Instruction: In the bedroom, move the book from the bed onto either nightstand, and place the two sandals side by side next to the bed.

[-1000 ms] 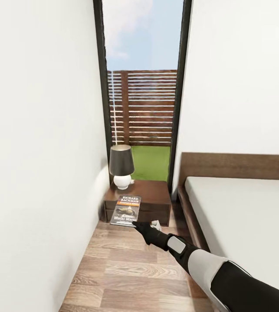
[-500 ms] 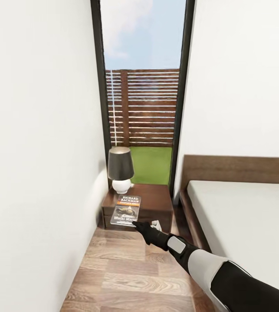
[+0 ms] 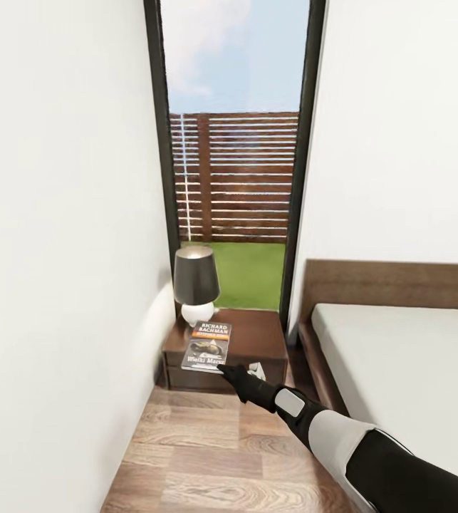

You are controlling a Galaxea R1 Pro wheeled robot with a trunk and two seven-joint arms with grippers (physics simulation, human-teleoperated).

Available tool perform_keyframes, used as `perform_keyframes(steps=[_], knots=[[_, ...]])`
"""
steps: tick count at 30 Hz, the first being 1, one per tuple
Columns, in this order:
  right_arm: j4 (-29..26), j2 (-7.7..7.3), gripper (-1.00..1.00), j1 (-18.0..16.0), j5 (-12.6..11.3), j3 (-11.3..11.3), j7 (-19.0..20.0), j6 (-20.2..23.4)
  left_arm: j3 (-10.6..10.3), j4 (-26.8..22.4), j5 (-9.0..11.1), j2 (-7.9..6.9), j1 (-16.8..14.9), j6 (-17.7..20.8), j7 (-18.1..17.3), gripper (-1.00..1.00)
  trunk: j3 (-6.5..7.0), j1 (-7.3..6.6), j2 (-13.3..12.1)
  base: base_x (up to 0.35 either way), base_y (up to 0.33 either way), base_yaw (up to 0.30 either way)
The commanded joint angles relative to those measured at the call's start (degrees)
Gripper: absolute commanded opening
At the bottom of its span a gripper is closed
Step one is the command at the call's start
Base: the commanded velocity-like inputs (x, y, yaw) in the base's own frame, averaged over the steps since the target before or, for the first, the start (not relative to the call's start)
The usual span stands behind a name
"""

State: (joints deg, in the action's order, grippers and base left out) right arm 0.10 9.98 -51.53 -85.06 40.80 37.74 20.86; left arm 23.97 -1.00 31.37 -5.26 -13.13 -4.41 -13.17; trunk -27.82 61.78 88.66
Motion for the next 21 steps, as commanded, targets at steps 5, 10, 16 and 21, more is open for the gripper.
perform_keyframes(steps=[5, 10, 16, 21], knots=[[0.12, 0.02, -1.0, -0.07, -0.83, 0.07, 0.15, 0.46, 0.2, 0.12, 0.09, -0.02, -0.05, -0.16, -0.3, 1.0, -0.06, 0.02, 0.03, 0.256, 0.0, 0.0], [0.15, 0.02, -1.0, -0.07, -0.82, 0.05, 0.17, 0.49, 0.2, 0.12, 0.08, -0.02, -0.05, -0.16, -0.29, 1.0, -0.06, 0.02, 0.03, 0.24, 0.0, 0.0], [0.22, 0.02, -1.0, -0.07, -0.82, -0.06, 0.15, 0.5, 0.2, 0.12, 0.07, -0.02, -0.05, -0.16, -0.28, 1.0, -0.06, 0.02, 0.03, 0.209, 0.0, 0.0], [0.33, 0.02, -1.0, -0.07, -0.8, -0.3, 0.08, 0.5, 0.2, 0.12, 0.09, -0.02, -0.05, -0.16, -0.31, 1.0, -0.06, 0.02, 0.03, 0.135, 0.0, 0.0]])
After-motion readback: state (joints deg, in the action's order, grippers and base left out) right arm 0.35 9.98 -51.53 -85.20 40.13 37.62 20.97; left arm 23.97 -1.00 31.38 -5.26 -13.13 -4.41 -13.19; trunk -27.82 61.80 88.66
